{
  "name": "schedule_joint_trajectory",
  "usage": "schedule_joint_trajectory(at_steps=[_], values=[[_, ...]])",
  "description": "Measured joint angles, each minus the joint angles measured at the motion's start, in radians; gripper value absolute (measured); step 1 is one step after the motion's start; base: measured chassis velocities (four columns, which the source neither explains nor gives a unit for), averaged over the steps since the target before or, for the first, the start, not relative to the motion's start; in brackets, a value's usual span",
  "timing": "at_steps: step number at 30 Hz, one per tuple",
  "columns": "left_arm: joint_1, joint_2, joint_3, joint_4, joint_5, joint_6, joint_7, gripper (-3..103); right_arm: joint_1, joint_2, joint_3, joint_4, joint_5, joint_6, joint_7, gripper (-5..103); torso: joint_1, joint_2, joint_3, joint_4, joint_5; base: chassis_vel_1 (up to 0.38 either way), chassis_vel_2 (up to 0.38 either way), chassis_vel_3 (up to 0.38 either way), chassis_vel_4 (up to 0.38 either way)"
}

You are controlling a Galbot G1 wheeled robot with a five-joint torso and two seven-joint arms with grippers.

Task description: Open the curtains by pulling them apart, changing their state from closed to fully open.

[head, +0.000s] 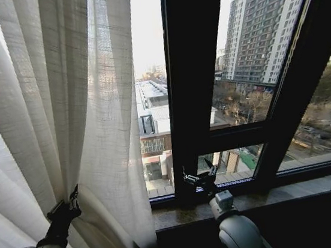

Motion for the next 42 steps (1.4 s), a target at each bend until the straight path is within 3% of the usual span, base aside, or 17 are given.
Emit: schedule_joint_trajectory(at_steps=[14, 20, 24, 32, 42], values=[[0.012, -0.01, -0.004, -0.004, 0.0, -0.013, -0.002, 0, -0.001, 0.011, -0.028, -0.015, -0.02, 0.041, -0.008, 100, 0.0, 0.0, 0.0, 0.0003, 0.0, 0.337, 0.333, -0.334, -0.337], [0.019, -0.015, -0.02, -0.002, -0.006, -0.016, -0.005, 0, 0.0, 0.01, -0.035, -0.022, -0.021, 0.043, -0.01, 100, 0.0, 0.0, 0.0, 0.0003, -0.0006, 0.111, 0.083, -0.072, -0.101], [0.026, -0.008, -0.047, 0.006, -0.026, -0.021, -0.005, 0, 0.002, 0.012, -0.043, -0.03, -0.023, 0.043, -0.01, 100, 0.0, 0.0, 0.0, 0.0, 0.001, 0.0, 0.0, 0.0, 0.0], [0.036, 0.014, -0.158, 0.061, -0.091, -0.049, -0.003, 0, 0.005, 0.018, -0.065, -0.045, -0.036, 0.044, -0.01, 100, 0.0, 0.0, 0.0, 0.0, 0.0003, -0.031, -0.026, 0.032, 0.031], [0.009, 0.067, -0.42, 0.249, -0.2, -0.077, -0.028, 0, 0.006, 0.013, -0.075, -0.051, -0.038, 0.045, -0.012, 100, 0.0, 0.0, 0.0, 0.0, 0.0003, 0.0, 0.0, 0.0, 0.0]])
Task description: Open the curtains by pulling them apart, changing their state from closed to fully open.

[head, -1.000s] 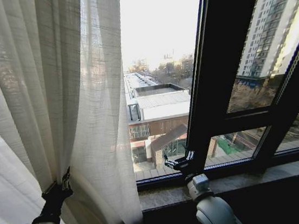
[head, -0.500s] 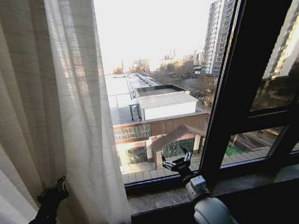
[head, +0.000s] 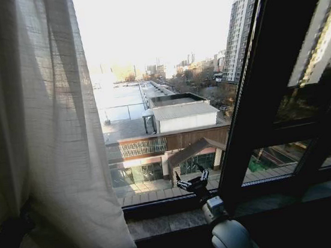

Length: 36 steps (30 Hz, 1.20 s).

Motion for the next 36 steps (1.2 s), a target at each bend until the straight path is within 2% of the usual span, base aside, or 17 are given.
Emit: schedule_joint_trajectory(at_steps=[5, 6, 7, 11, 12, 15, 18, 21, 22, 26, 27, 28, 31, 33, 34, 35, 36], values=[[-0.026, 0.023, -0.088, 0.098, 0.002, 0.0, -0.058, 0, 0.001, -0.003, -0.003, -0.003, 0.0, 0.002, 0.0, 100, 0.0, 0.0, 0.0, -0.0001, -0.0003, 0.0, 0.0, 0.0, 0.0], [-0.037, 0.035, -0.129, 0.141, 0.013, 0.007, -0.113, 0, 0.001, -0.003, -0.004, -0.006, 0.0, 0.005, 0.0, 100, 0.0, 0.0, 0.0, 0.0001, -0.0006, 0.0, 0.0, 0.0, 0.0], [-0.037, 0.035, -0.129, 0.141, 0.013, 0.007, -0.113, 0, 0.001, -0.003, -0.004, -0.006, 0.0, 0.005, 0.0, 100, 0.0, 0.0, 0.0, 0.0001, -0.0006, 0.0, 0.0, 0.0, 0.0], [-0.073, 0.066, -0.182, 0.201, 0.086, 0.065, -0.363, -3, 0.002, 0.0, -0.01, -0.022, -0.001, 0.021, -0.001, 100, 0.0, 0.0, 0.0, 0.0005, -0.0004, 0.0, 0.0, 0.0, 0.0], [-0.073, 0.066, -0.182, 0.201, 0.086, 0.065, -0.363, -3, 0.002, 0.0, -0.01, -0.022, -0.001, 0.021, -0.001, 100, 0.0, 0.0, 0.0, 0.0005, -0.0004, 0.0, 0.0, 0.0, 0.0], [-0.113, 0.087, -0.189, 0.227, 0.141, 0.122, -0.506, 5, 0.002, 0.003, -0.014, -0.026, -0.001, 0.024, -0.001, 100, 0.0, 0.0, 0.0, -0.0002, -0.0003, 0.0, 0.0, 0.0, 0.0], [-0.115, 0.091, -0.192, 0.232, 0.175, 0.133, -0.526, 15, 0.003, 0.004, -0.016, -0.028, -0.001, 0.025, -0.001, 100, 0.0, 0.0, 0.0, -0.0001, -0.0004, 0.0, 0.0, 0.0, 0.0], [-0.098, 0.082, -0.189, 0.214, 0.182, 0.134, -0.508, 20, 0.005, 0.004, -0.017, -0.031, -0.001, 0.025, -0.001, 100, 0.0, 0.0, 0.0, 0.0001, -0.0003, 0.0, 0.0, 0.0, 0.0], [-0.081, 0.069, -0.181, 0.193, 0.181, 0.129, -0.475, 26, 0.006, 0.004, -0.019, -0.033, -0.001, 0.026, -0.001, 100, 0.0, 0.0, 0.0, 0.0001, -0.0002, 0.0, 0.0, 0.0, 0.0], [-0.007, 0.006, -0.146, 0.093, 0.178, 0.05, -0.235, 48, 0.013, 0.008, -0.03, -0.038, -0.001, 0.026, -0.001, 100, 0.0, 0.0, 0.0, 0.0002, -0.0001, 0.0, 0.0, 0.0, 0.0], [-0.007, 0.006, -0.146, 0.093, 0.178, 0.05, -0.235, 48, 0.013, 0.008, -0.03, -0.038, -0.001, 0.026, -0.001, 100, 0.0, 0.0, 0.0, 0.0002, -0.0001, 0.0, 0.0, 0.0, 0.0], [0.007, -0.006, -0.135, 0.067, 0.178, 0.029, -0.177, 48, 0.014, 0.01, -0.032, -0.038, -0.001, 0.026, -0.001, 100, 0.0, 0.0, 0.0, 0.0002, -0.0001, 0.0, 0.0, 0.0, 0.0], [0.032, -0.031, -0.096, -0.005, 0.178, -0.007, -0.063, 64, 0.015, 0.011, -0.033, -0.039, -0.001, 0.026, -0.001, 100, 0.0, 0.0, 0.0, -0.0001, 0.0, 0.0, 0.0, 0.0, 0.0], [0.036, -0.037, -0.082, -0.025, 0.178, -0.009, -0.046, 64, 0.015, 0.011, -0.032, -0.039, -0.001, 0.026, -0.001, 100, 0.0, 0.0, 0.0, 0.0, 0.0, 0.0, 0.0, 0.0, 0.0], [0.04, -0.042, -0.067, -0.043, 0.178, -0.009, -0.038, 70, 0.015, 0.011, -0.03, -0.04, -0.001, 0.026, -0.001, 100, 0.0, 0.0, 0.0, -0.0001, 0.0001, 0.0, 0.0, 0.0, 0.0], [0.06, -0.057, -0.024, -0.097, 0.168, -0.001, -0.021, 87, 0.012, 0.011, -0.021, -0.042, -0.001, 0.027, -0.001, 100, 0.0, 0.0, 0.0, 0.0, 0.0, 0.0, 0.0, 0.0, 0.0], [0.065, -0.061, -0.01, -0.111, 0.162, 0.004, -0.012, 87, 0.011, 0.011, -0.019, -0.043, -0.001, 0.028, -0.001, 100, 0.0, 0.0, 0.0, 0.0001, 0.0001, 0.0, 0.0, 0.0, 0.0]])
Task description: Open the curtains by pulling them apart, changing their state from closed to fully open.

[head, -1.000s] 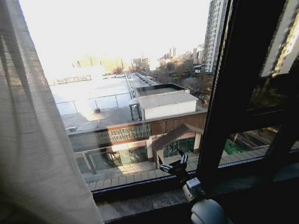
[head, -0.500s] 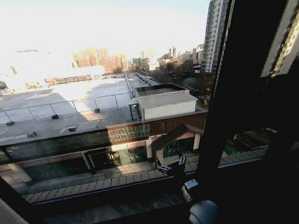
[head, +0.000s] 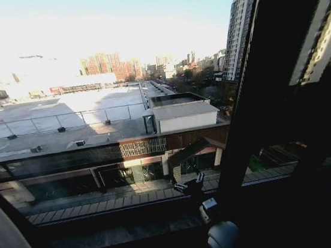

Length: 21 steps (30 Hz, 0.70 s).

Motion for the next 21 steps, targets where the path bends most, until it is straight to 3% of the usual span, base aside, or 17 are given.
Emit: schedule_joint_trajectory(at_steps=[1, 2, 5, 9, 12, 19, 21], values=[[0.0, 0.0, 0.0, 0.0, 0.0, 0.0, 0.0, 87, 0.0, 0.0, 0.0, 0.0, 0.0, 0.0, 0.0, 100, 0.0, 0.0, 0.0, 0.0, 0.0, 0.0, 0.0, 0.0, 0.0], [0.002, -0.002, 0.017, -0.013, -0.005, 0.006, 0.01, 97, -0.002, 0.001, 0.003, -0.002, 0.0, 0.002, 0.0, 100, 0.0, 0.0, 0.0, 0.0, -0.0001, 0.0, 0.0, 0.0, 0.0], [-0.019, 0.006, 0.046, -0.022, -0.008, 0.032, 0.011, 100, -0.007, 0.002, 0.01, -0.007, 0.0, 0.011, 0.0, 100, 0.0, 0.0, 0.0, 0.0, -0.0001, 0.0, 0.0, 0.0, 0.0], [-0.045, 0.028, 0.055, -0.014, -0.008, 0.05, -0.018, 100, -0.01, 0.002, 0.014, -0.01, 0.0, 0.015, 0.0, 100, 0.0, 0.0, 0.0, -0.0002, -0.0001, 0.0, 0.0, 0.0, 0.0], [-0.08, 0.069, 0.063, 0.015, -0.011, 0.078, -0.081, 100, -0.009, 0.0, 0.018, -0.012, 0.001, 0.017, 0.0, 100, 0.0, 0.0, 0.0, -0.0002, -0.0002, 0.0, 0.0, 0.0, 0.0], [-0.089, 0.102, 0.069, 0.051, -0.035, 0.087, -0.082, 102, -0.005, -0.003, 0.017, -0.014, 0.001, 0.017, 0.0, 100, 0.0, 0.0, 0.0, 0.0, -0.0003, 0.0, 0.0, 0.0, 0.0], [-0.09, 0.113, 0.06, 0.068, -0.051, 0.087, -0.057, 97, -0.005, -0.003, 0.017, -0.015, 0.001, 0.017, 0.001, 100, 0.0, 0.0, 0.0, -0.0001, -0.0004, 0.0, 0.0, 0.0, 0.0]])
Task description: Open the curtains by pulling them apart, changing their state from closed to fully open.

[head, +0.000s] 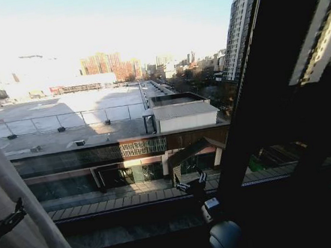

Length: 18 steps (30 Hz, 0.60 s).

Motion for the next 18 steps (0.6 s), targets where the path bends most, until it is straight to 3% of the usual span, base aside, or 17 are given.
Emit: schedule_joint_trajectory(at_steps=[1, 5, 7, 13, 18], values=[[0.0, 0.0, 0.0, 0.0, 0.0, 0.0, 0.0, 97, 0.0, 0.0, 0.0, 0.0, 0.0, 0.0, 0.0, 100, 0.0, 0.0, 0.0, 0.0, 0.0, 0.0, 0.0, 0.0, 0.0], [0.0, 0.027, -0.025, 0.035, -0.034, -0.001, 0.058, 76, 0.0, -0.003, -0.002, 0.001, 0.0, 0.0, 0.0, 100, 0.0, 0.0, 0.0, 0.0, 0.0, 0.0, 0.0, 0.0, 0.0], [0.001, 0.033, -0.029, 0.042, -0.038, -0.001, 0.074, 76, 0.0, -0.003, -0.002, 0.001, 0.0, 0.0, 0.0, 100, 0.0, 0.0, 0.0, 0.0001, 0.0, 0.0, 0.0, 0.0, 0.0], [0.002, 0.054, -0.042, 0.063, -0.049, -0.002, 0.155, 49, -0.004, -0.003, -0.003, 0.007, 0.0, 0.0, 0.0, 100, 0.0, 0.0, 0.0, 0.0, 0.0, 0.0, 0.0, 0.0, 0.0], [0.002, 0.054, -0.043, 0.064, -0.051, -0.001, 0.165, 28, -0.008, -0.008, 0.005, 0.012, 0.0, 0.002, 0.001, 100, 0.0, 0.0, 0.0, 0.0, 0.0001, 0.0, 0.0, 0.0, 0.0]])
